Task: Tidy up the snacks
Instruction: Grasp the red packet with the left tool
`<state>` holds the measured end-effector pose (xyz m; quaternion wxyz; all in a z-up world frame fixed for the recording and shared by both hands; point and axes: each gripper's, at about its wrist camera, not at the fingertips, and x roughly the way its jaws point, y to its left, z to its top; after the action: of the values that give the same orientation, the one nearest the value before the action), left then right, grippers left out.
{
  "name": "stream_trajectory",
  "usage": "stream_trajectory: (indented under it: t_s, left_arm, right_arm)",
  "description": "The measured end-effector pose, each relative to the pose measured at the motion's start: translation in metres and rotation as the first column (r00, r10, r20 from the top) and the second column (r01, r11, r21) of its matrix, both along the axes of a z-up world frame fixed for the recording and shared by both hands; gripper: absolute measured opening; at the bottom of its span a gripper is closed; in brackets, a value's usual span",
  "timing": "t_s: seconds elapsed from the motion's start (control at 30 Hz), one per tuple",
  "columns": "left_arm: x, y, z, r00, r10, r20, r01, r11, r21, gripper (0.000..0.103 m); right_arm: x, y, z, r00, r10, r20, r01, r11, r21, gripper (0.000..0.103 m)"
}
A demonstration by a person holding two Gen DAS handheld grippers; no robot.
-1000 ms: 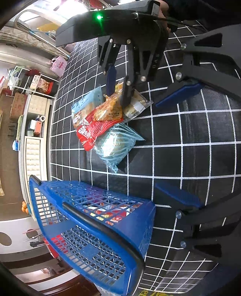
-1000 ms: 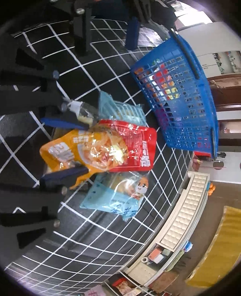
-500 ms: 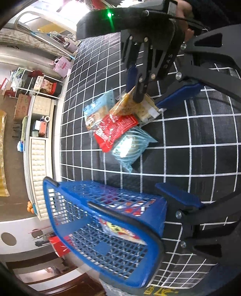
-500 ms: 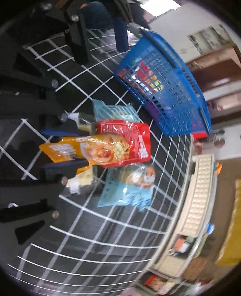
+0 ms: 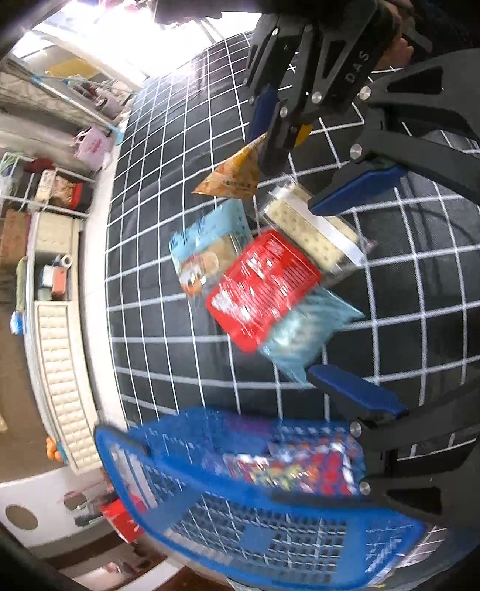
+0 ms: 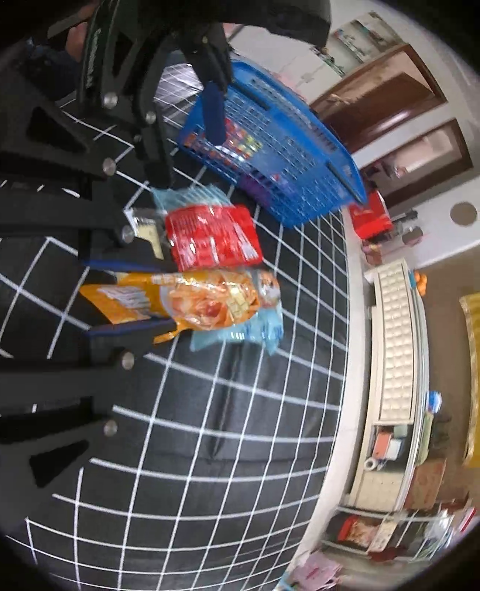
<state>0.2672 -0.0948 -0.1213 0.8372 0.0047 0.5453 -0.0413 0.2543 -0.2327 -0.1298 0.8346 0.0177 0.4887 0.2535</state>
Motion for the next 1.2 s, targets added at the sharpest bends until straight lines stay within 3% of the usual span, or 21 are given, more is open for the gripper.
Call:
stream_trajectory:
  t_s: [0.1, 0.17, 0.23, 0.47, 0.67, 0.8, 0.87, 0.93, 1.07, 1.2]
  left_arm:
    - [0.020, -0.007, -0.009, 0.999, -0.025, -0.035, 0.025, 1.000, 0.018, 0.081]
    - [0.036, -0.010, -0.020, 0.993, -0.056, -0.101, 0.055, 0.998, -0.017, 0.081]
    - [0.048, -0.014, -0.028, 0.990, -0.048, -0.134, 0.051, 0.998, 0.026, 0.081]
    - [0.078, -0.025, -0.045, 0.987, -0.041, -0.156, 0.061, 0.990, 0.124, 0.081]
    - [0.090, -0.039, -0.055, 0.982, -0.078, -0.170, 0.116, 0.967, 0.225, 0.081]
    - [0.097, -0.035, -0.052, 0.986, -0.050, -0.161, 0.080, 0.980, 0.181, 0.080]
    - [0.096, -0.028, -0.048, 0.988, -0.040, -0.147, 0.070, 0.977, 0.202, 0.059]
    - [0.096, -0.021, -0.045, 0.990, -0.036, -0.137, 0.064, 0.977, 0.205, 0.046]
    - [0.093, -0.011, -0.041, 0.988, -0.048, -0.146, 0.067, 0.990, 0.127, 0.018]
    - [0.080, -0.016, -0.034, 0.992, -0.064, -0.111, 0.079, 0.987, 0.140, 0.010]
  right_arm:
    - [0.007, -0.012, 0.000, 0.999, -0.039, -0.017, 0.039, 0.999, 0.027, 0.027]
    - [0.011, -0.018, -0.001, 0.998, -0.062, -0.024, 0.063, 0.998, 0.026, 0.027]
    - [0.014, -0.022, -0.003, 0.996, -0.080, -0.037, 0.081, 0.996, 0.029, 0.027]
    - [0.017, -0.024, -0.001, 0.995, -0.086, -0.050, 0.088, 0.995, 0.048, 0.027]
    - [0.018, -0.024, -0.005, 0.994, -0.081, -0.074, 0.085, 0.995, 0.060, 0.027]
    - [0.019, -0.027, -0.005, 0.993, -0.091, -0.081, 0.097, 0.993, 0.062, 0.027]
    - [0.021, -0.030, -0.005, 0.992, -0.093, -0.087, 0.099, 0.993, 0.070, 0.027]
    - [0.021, -0.029, -0.006, 0.992, -0.092, -0.087, 0.099, 0.993, 0.070, 0.027]
    - [0.019, -0.025, -0.007, 0.993, -0.081, -0.090, 0.087, 0.994, 0.066, 0.027]
    - [0.017, -0.022, -0.006, 0.994, -0.068, -0.084, 0.074, 0.995, 0.070, 0.027]
